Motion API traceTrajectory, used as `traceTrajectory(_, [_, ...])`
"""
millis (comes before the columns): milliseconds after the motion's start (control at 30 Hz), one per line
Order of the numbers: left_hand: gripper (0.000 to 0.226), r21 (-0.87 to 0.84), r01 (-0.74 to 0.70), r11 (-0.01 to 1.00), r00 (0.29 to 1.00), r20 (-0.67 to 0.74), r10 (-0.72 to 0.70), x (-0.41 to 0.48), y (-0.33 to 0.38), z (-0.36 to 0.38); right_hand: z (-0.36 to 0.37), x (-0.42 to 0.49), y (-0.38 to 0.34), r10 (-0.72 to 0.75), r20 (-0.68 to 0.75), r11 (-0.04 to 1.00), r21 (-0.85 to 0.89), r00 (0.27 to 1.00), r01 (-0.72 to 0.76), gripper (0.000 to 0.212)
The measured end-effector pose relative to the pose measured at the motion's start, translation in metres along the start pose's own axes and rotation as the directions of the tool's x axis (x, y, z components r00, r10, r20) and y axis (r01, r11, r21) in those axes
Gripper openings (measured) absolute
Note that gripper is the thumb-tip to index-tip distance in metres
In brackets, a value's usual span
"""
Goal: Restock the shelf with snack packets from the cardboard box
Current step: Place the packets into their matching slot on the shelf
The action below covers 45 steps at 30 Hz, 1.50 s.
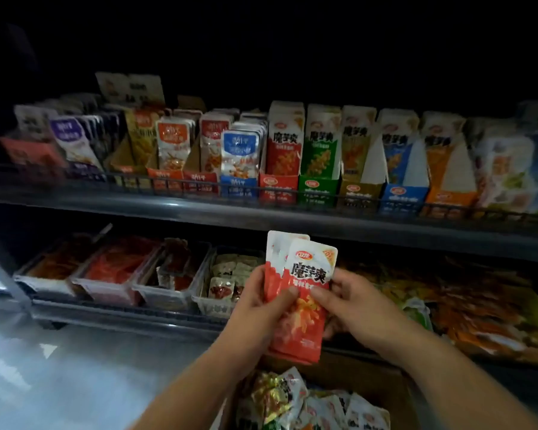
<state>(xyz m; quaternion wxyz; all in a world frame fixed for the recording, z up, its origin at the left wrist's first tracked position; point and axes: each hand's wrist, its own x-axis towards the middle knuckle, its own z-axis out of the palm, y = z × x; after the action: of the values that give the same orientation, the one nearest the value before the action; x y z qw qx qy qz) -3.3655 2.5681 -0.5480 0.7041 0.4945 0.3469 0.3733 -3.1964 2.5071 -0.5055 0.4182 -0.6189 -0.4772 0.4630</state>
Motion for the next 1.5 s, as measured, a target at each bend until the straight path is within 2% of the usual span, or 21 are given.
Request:
traceTrajectory(100, [0.026,0.082,-0.108,0.991,0.994,0.018,0.107,0.021,0.032,0.012,-0.013,0.02,-0.038,-0.068,0.019,0.996,-0.061,0.997,0.069,0.029])
traceTrajectory(200, [0.023,0.12,-0.233,0.965,0.972,0.069,0.226,0.044,0.076,0.023,-0.026,0.044,-0.077,-0.197,-0.033,0.975,-0.115,0.98,0.192,0.027])
traceTrajectory(333, [0.02,0.231,-0.377,0.897,0.925,0.049,0.376,0.08,0.147,0.034,-0.037,0.073,-0.133,-0.395,-0.177,0.912,-0.19,0.901,0.362,0.027])
traceTrajectory(433, [0.016,0.354,-0.404,0.843,0.901,-0.004,0.434,0.104,0.186,0.038,-0.044,0.101,-0.161,-0.481,-0.271,0.868,-0.282,0.834,0.409,0.026])
traceTrajectory(567, [0.035,0.556,-0.421,0.717,0.859,-0.009,0.511,0.127,0.206,0.032,-0.048,0.132,-0.173,-0.566,-0.309,0.809,-0.384,0.764,0.445,0.022])
traceTrajectory(700, [0.046,0.626,-0.445,0.641,0.803,-0.037,0.594,0.136,0.204,0.021,-0.041,0.149,-0.169,-0.61,-0.316,0.772,-0.443,0.727,0.455,0.025])
traceTrajectory(900, [0.048,0.694,-0.432,0.576,0.788,-0.02,0.616,0.142,0.186,0.009,-0.035,0.153,-0.156,-0.593,-0.299,0.769,-0.485,0.747,0.416,0.028])
traceTrajectory(1133, [0.047,0.757,-0.384,0.529,0.815,0.008,0.58,0.14,0.168,0.005,-0.036,0.155,-0.145,-0.583,-0.258,0.729,-0.584,0.77,0.356,0.031])
traceTrajectory(1300, [0.05,0.872,-0.339,0.353,0.79,0.061,0.61,0.143,0.166,0.005,-0.038,0.156,-0.141,-0.564,-0.224,0.687,-0.66,0.795,0.302,0.034])
traceTrajectory(1500, [0.055,0.916,-0.267,0.298,0.808,0.044,0.588,0.14,0.156,0.01,-0.04,0.158,-0.128,-0.517,-0.195,0.705,-0.65,0.834,0.285,0.04])
